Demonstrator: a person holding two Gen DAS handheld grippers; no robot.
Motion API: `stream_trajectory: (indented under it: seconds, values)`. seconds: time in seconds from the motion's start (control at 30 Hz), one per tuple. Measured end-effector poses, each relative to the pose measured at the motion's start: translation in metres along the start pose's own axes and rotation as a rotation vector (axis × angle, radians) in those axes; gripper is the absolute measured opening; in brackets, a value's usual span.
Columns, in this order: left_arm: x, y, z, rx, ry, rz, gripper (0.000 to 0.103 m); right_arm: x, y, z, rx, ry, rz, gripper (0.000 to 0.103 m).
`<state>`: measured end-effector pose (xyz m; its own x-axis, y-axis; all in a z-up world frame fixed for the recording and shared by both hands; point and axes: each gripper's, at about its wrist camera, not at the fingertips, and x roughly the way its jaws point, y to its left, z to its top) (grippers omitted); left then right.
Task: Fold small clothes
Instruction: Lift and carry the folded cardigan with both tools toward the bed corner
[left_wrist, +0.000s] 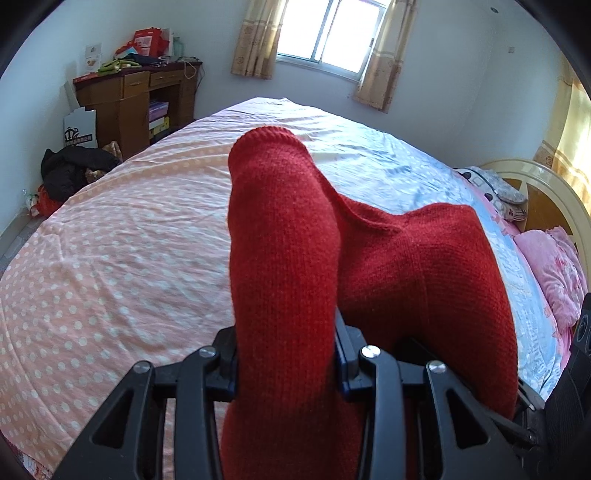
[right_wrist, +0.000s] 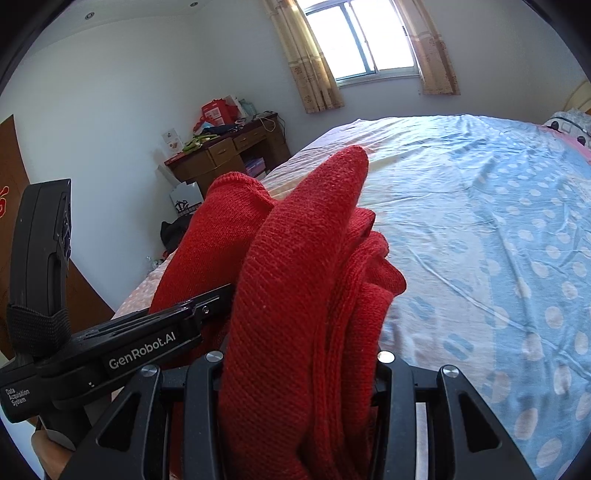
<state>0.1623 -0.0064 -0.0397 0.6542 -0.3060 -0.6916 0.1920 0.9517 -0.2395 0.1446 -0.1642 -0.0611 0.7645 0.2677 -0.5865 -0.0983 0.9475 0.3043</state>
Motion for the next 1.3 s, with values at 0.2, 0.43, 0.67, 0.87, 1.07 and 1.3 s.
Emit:
stream_trajectory:
  seconds: [0.2, 0.43, 0.67, 0.87, 1.07, 1.3]
  values:
    - [0.002, 0.009, 0.002, -0.016, 0.002, 0.005, 0.039, 0.009, 0.003, 0.002, -0.008, 0.01, 0.009, 0.042]
    - [0.004, 0.014, 0.003, -0.031, 0.009, 0.007, 0.039, 0.015, 0.005, 0.003, -0.018, 0.021, 0.012, 0.042]
    - [0.009, 0.012, 0.003, -0.028, 0.015, -0.003, 0.039, 0.017, 0.003, 0.003, -0.016, 0.023, 0.002, 0.042]
    - [0.015, 0.009, 0.004, -0.029, 0.029, -0.02, 0.039, 0.019, -0.001, 0.003, -0.016, 0.027, -0.016, 0.042]
    - [0.021, 0.002, 0.004, -0.019, 0.041, -0.034, 0.039, 0.02, -0.008, 0.002, -0.008, 0.029, -0.032, 0.042]
    - [0.026, 0.011, 0.006, -0.04, 0.05, -0.022, 0.039, 0.033, -0.005, 0.005, -0.013, 0.047, -0.023, 0.042]
